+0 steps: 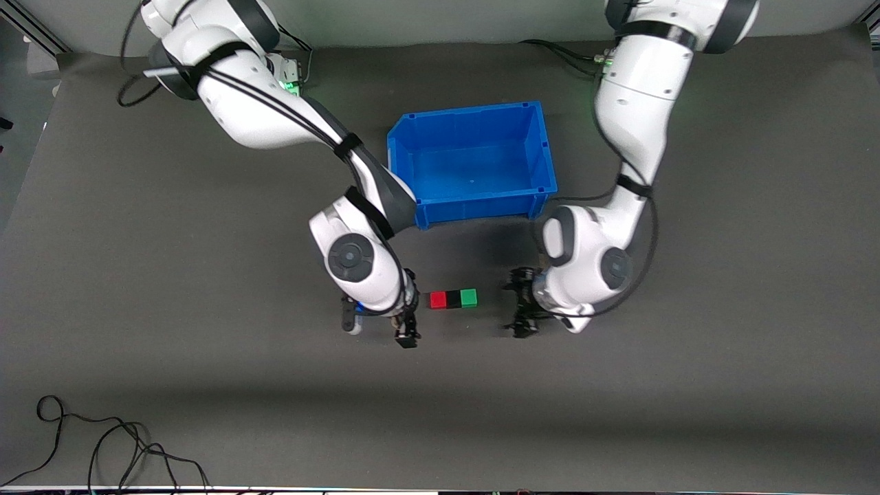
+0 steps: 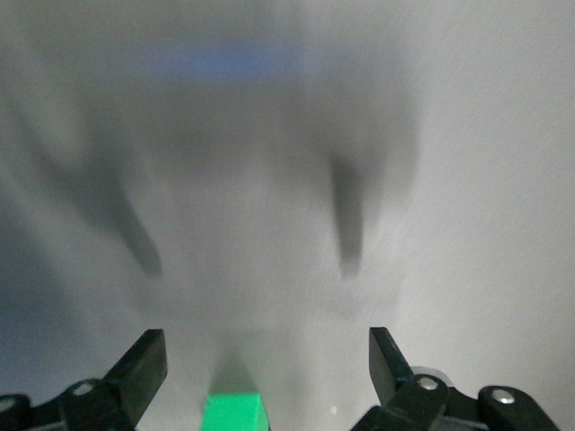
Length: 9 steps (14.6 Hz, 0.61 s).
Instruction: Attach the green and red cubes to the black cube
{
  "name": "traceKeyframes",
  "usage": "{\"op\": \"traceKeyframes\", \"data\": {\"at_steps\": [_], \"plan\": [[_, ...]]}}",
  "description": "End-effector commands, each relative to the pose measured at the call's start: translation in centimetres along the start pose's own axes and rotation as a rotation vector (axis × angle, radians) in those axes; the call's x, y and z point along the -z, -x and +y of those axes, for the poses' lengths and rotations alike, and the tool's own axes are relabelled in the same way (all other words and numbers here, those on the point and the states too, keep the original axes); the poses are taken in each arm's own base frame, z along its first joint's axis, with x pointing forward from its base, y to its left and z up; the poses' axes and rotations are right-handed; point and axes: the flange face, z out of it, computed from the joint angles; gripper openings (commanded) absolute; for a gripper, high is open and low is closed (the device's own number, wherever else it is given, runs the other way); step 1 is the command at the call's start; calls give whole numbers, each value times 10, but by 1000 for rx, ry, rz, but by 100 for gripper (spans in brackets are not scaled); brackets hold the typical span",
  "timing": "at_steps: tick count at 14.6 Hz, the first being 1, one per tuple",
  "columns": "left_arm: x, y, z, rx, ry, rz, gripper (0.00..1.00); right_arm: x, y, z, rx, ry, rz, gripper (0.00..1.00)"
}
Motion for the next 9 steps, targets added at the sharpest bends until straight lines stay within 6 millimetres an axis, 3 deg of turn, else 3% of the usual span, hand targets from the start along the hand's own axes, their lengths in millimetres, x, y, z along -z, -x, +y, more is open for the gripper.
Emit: {"op": "traceKeyframes", "data": {"at_steps": [1,4,5,7,9], "plan": [[67,-51,6,-92,-64,0,100,63,-32,15,118,80,69,100],[153,-133,7,-271,-146,-7,100,107,-49,25,341,99,78,100],[176,-151,5,-318,-162,27,100,115,-66,22,423,106,67,100],[226,-178,-3,-443,-195,60,100,129,-79,38,498,127,73,100],[270,-186,-14,-559,-208,62,100,152,-101,54,559,130,82,100]]}}
